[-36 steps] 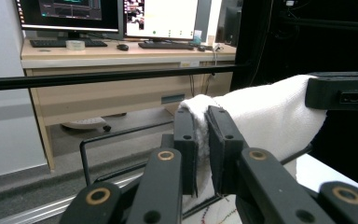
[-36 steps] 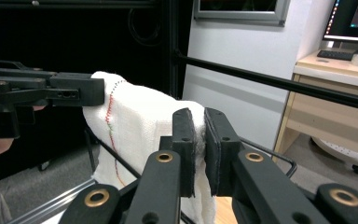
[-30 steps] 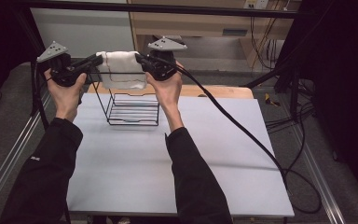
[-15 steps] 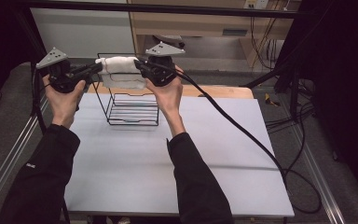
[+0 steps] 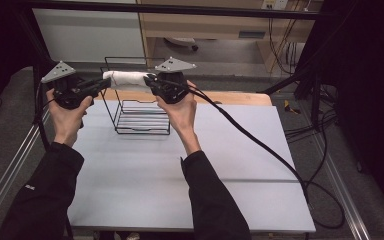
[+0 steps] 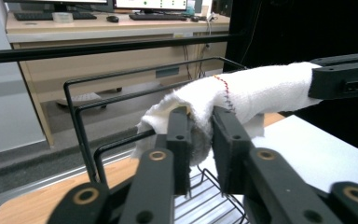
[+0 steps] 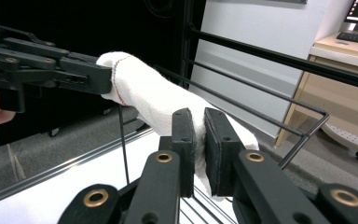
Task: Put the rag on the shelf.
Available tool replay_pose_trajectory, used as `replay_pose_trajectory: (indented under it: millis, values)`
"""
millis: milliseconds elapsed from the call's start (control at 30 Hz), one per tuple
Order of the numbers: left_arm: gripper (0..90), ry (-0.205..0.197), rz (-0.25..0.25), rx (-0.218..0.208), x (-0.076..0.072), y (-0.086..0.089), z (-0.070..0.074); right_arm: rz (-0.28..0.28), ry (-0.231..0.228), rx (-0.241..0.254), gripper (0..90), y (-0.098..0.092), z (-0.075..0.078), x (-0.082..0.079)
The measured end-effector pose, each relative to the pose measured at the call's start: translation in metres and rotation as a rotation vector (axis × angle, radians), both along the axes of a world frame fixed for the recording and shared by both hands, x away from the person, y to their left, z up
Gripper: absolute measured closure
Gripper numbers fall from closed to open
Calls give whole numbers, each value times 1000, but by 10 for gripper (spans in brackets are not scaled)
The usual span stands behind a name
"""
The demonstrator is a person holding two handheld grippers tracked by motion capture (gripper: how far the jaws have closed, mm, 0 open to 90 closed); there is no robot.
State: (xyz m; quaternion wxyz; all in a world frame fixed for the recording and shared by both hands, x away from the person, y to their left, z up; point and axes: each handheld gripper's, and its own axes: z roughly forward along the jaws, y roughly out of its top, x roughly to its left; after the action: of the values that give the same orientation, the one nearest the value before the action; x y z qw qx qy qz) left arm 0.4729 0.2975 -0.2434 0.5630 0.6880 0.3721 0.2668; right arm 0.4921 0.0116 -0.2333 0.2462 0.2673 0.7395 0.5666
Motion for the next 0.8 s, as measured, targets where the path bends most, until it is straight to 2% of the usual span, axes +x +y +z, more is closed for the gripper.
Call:
replay_pose_trajectory:
  millis: [67, 200, 267, 367, 467, 567, 633, 800]
  values:
    - [734, 0, 10, 4, -5, 4, 6, 0, 2, 0, 833, 0, -1, 0]
    - [733, -23, 31, -6, -11, 10, 22, 1, -5, -7, 833, 0, -1, -1]
    - [763, -25, 34, -3, -11, 8, 31, -1, -7, -11, 832, 1, -2, -2]
    - [822, -4, 24, 13, -6, 0, 37, 0, -7, -9, 832, 0, -4, -1]
    - [874, 32, 17, 37, 5, -10, 37, 1, -6, -5, 831, 0, -5, -2]
    - [897, 70, -10, 18, 13, -17, 33, 5, -8, -9, 831, -1, -7, -2]
    - [898, 85, -26, 21, 14, -20, 30, 7, -6, -10, 830, -1, -8, -2]
    - [899, 106, -46, 65, 8, -21, 18, 16, -3, -19, 827, -3, -11, -3]
